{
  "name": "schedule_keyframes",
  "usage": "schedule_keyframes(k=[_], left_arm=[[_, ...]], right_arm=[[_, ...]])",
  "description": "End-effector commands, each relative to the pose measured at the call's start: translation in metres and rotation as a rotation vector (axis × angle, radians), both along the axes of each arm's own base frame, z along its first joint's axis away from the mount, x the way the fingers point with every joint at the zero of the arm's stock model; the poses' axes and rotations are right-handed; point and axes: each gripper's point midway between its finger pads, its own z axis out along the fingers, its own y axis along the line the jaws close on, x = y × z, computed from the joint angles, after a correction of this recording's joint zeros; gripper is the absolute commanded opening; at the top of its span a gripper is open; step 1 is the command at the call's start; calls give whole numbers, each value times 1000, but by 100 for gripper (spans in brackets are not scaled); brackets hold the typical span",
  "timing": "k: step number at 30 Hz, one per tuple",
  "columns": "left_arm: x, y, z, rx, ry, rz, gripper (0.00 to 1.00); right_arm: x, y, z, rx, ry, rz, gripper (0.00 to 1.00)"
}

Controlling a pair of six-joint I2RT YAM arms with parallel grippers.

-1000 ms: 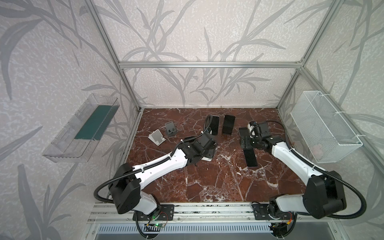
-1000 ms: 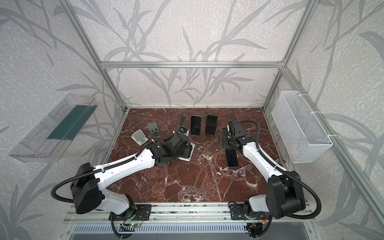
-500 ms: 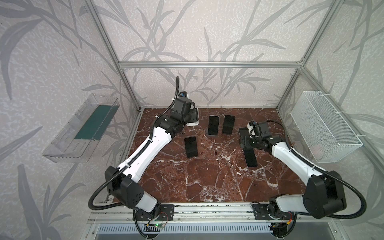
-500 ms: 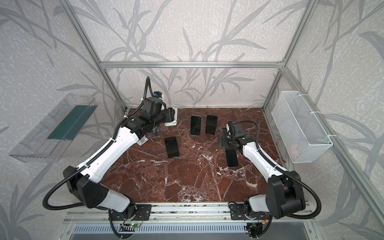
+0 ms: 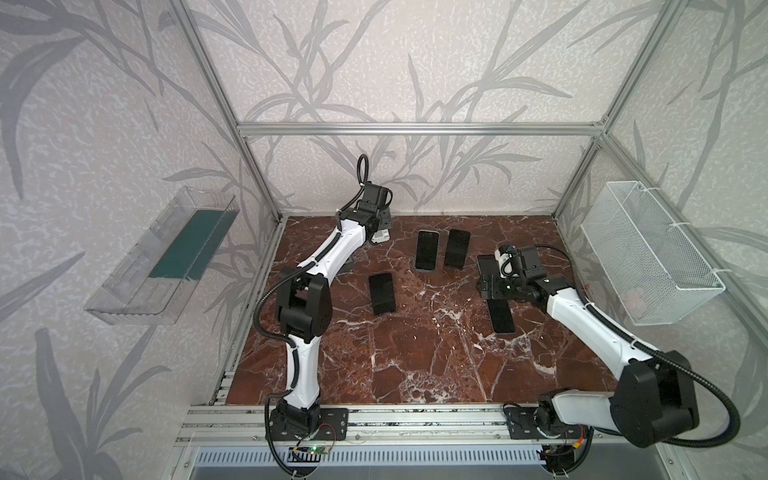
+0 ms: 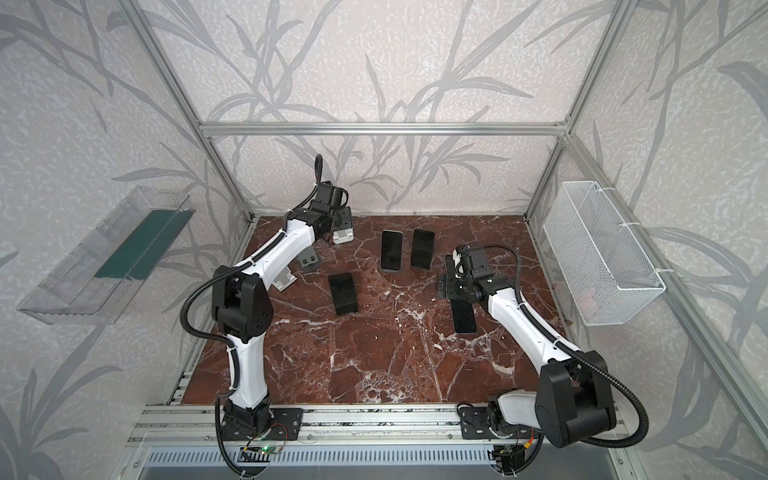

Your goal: Remove the phone from the phone stand

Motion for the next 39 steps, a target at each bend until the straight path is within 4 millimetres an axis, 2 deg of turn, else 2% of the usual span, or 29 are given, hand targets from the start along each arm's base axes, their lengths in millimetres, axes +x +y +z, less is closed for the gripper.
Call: schedule_keyframes(k=[1,10,14,21,23,26,27,29,32,35,39], left_arm=[[7,11,0,-7,13,34,52],[2,13,-74,-3,189,6,54],[-4,22,-98,38,250,19,55],[-6,29,-113,54,287,42,55],[-8,33,-117,72,300,55,61],[-12,34,-118,79,318,59,75],[-14,34,-115,78,321,60,80],[-16,32,-107,66,325,46,83],[-20,31,-79,42,308,47,88],[-21,32,-39,26,241,49,92],[-27,34,27,0,114,43,96]], right_arm=[[-12,-1,2,12,15,2,92],[-15,5,0,26,30,12,91],[-14,6,3,24,31,14,91],[-11,10,11,36,24,19,91],[-12,6,14,23,16,4,90],[-13,4,25,24,-10,-4,91],[-14,3,29,23,-17,-7,91],[-17,1,36,24,-30,-14,91],[-21,0,45,29,-42,-21,91],[-24,-1,54,28,-52,-22,91],[-26,4,66,30,-64,-11,91]])
